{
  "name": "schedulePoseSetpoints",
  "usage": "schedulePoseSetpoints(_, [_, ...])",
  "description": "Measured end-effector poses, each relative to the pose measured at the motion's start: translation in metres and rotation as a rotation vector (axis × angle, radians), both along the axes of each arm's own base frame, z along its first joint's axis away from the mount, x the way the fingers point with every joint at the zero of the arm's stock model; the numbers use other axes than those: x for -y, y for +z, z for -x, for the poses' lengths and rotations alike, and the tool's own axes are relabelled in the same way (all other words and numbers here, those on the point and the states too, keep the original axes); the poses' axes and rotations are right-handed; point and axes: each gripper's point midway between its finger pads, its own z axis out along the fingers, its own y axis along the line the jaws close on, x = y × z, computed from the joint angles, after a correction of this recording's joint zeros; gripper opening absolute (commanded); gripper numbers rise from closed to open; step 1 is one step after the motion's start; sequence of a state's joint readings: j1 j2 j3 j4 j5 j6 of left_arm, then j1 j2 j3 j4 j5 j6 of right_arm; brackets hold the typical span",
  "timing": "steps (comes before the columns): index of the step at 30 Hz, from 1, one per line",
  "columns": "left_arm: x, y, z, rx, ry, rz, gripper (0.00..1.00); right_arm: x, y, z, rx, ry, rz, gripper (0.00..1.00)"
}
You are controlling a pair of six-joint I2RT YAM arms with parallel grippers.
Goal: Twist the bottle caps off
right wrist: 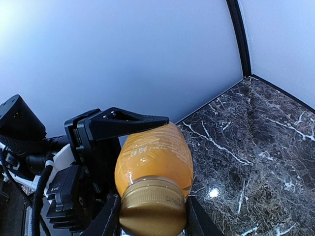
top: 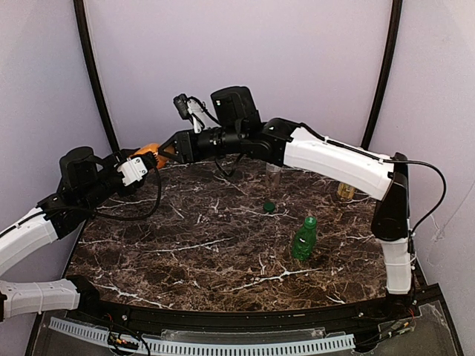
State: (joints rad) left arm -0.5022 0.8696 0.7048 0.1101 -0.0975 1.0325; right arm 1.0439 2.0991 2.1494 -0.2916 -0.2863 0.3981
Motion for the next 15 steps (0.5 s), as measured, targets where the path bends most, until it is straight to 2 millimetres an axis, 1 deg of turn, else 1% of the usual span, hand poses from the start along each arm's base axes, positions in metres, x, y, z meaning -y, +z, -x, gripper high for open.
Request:
schedulePoseSetpoints(2, [0.002, -0.005, 0.003, -0.037, -0.014, 0.007, 0.15, 0.000, -0.004, 0.002, 0.016, 0.026, 0.007, 0.00])
schedulePoseSetpoints(4, [0.005, -0.014, 0.009, -0.108, -0.051, 0.008, 0.12, 0.001, -0.010, 0.007, 0.050, 0.070, 0.027, 0.00])
schedulePoseSetpoints(8, [0.018, -0.032, 0.032, -0.285, -0.164, 0.047, 0.11, 0.009, -0.019, 0.029, 0.217, 0.210, 0.098, 0.00])
schedulePoseSetpoints(11, [0.034, -0.044, 0.058, -0.436, -0.281, 0.096, 0.10, 0.016, -0.019, 0.056, 0.379, 0.336, 0.134, 0.00])
schedulePoseSetpoints(12, [0.041, -0.048, 0.071, -0.499, -0.339, 0.118, 0.10, 0.018, -0.018, 0.069, 0.448, 0.391, 0.137, 0.00])
schedulePoseSetpoints(15, [0.055, -0.053, 0.100, -0.624, -0.466, 0.165, 0.09, 0.022, -0.013, 0.102, 0.617, 0.511, 0.126, 0.00])
